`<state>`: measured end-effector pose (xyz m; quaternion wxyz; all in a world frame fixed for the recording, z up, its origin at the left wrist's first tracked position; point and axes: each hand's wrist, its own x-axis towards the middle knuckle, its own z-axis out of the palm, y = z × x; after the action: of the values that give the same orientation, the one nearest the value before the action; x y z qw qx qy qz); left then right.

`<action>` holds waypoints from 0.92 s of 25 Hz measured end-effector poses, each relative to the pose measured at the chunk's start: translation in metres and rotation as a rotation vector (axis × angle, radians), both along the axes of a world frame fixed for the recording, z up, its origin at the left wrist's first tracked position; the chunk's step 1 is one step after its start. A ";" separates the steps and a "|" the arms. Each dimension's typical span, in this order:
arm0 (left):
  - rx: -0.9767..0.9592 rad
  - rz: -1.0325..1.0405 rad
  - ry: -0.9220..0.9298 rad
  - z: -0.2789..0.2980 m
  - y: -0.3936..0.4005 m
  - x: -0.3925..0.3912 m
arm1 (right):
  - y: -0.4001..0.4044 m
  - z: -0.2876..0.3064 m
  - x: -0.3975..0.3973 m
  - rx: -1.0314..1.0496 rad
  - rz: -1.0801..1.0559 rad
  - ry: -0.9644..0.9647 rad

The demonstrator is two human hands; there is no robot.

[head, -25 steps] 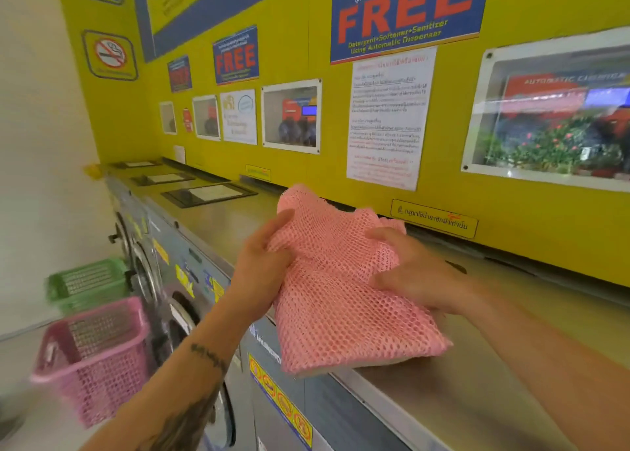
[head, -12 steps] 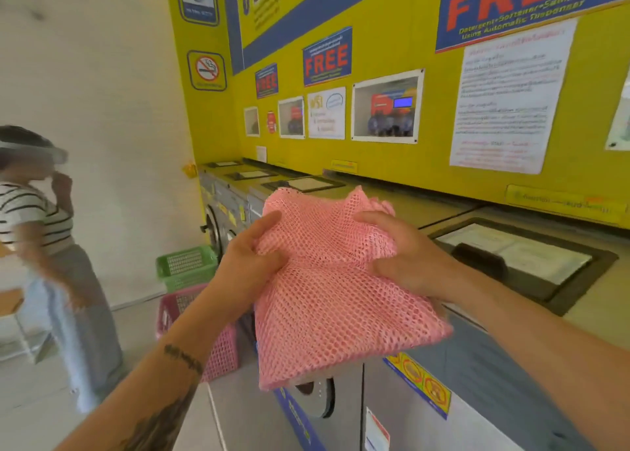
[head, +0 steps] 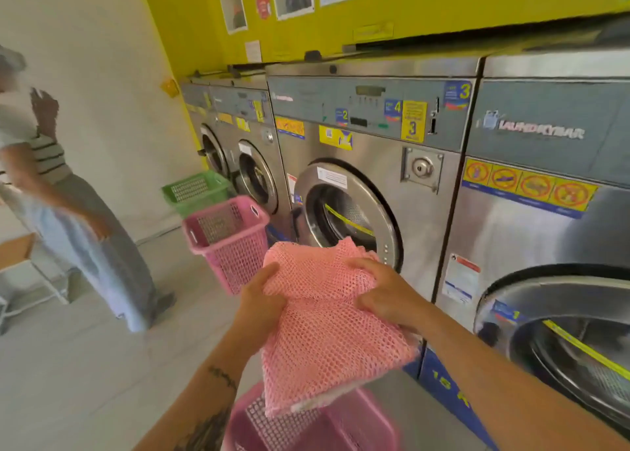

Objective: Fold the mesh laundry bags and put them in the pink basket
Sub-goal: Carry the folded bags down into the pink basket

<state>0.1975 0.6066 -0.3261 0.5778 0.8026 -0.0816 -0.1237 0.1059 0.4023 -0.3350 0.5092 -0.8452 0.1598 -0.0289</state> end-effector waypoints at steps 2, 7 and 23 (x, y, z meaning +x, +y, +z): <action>0.065 -0.013 0.055 -0.030 0.013 0.003 | 0.016 -0.034 0.006 0.044 -0.018 0.103; 0.245 0.012 0.203 -0.112 0.025 0.008 | 0.028 -0.110 0.019 0.094 0.020 0.354; 0.637 -0.175 0.495 -0.384 0.040 0.059 | 0.058 -0.357 0.075 0.298 -0.026 0.871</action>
<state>0.2564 0.6468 -0.7104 0.2902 0.8774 0.0344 -0.3806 0.1812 0.4599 -0.6919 0.5104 -0.6939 0.3719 0.3459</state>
